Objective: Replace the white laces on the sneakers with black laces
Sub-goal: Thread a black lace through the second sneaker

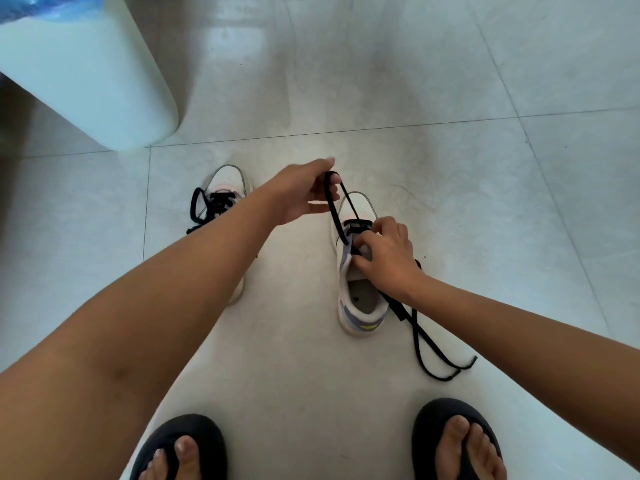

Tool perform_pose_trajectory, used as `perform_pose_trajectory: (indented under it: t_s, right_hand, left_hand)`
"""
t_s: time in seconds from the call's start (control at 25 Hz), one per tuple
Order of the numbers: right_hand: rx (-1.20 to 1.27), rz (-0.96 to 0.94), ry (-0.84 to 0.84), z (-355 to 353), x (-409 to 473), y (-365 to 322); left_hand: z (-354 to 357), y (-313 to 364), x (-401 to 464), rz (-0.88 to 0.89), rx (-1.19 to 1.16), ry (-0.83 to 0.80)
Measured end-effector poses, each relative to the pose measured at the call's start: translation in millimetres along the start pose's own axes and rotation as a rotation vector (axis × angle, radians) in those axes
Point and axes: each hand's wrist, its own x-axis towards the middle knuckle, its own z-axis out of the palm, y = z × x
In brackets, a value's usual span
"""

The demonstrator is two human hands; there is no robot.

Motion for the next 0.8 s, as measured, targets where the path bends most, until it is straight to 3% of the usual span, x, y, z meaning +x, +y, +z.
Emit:
perform_pose_trajectory:
  t_s: [0.24, 0.44, 0.52, 0.64, 0.72, 0.8]
  right_hand:
    - [0.144, 0.045, -0.069, -3.0, 8.6, 2.4]
    - [-0.047, -0.054, -0.062, -4.7, 5.9, 1.5]
    - [-0.101, -0.063, -0.079, -4.8, 7.9, -1.2]
    - [-0.114, -0.060, -0.092, -6.4, 10.8, -3.7]
    - [-0.139, -0.069, -0.089, -5.8, 9.2, -5.0]
    - [-0.172, -0.101, -0.101, -8.0, 4.9, -4.9]
  left_hand:
    - [-3.2, -17.6, -5.8, -0.062, -0.248, 0.059]
    - [-3.5, -42.3, -16.7, -0.094, -0.096, 0.122]
    - [9.0, -64.7, -28.6, -0.163, 0.040, 0.086]
    - [33.9, -99.0, -44.1, -0.116, 0.664, -0.039]
    - [49.6, -115.0, -46.0, -0.042, 0.928, 0.061]
    - [61.8, -119.9, -47.8, -0.041, 0.935, 0.226]
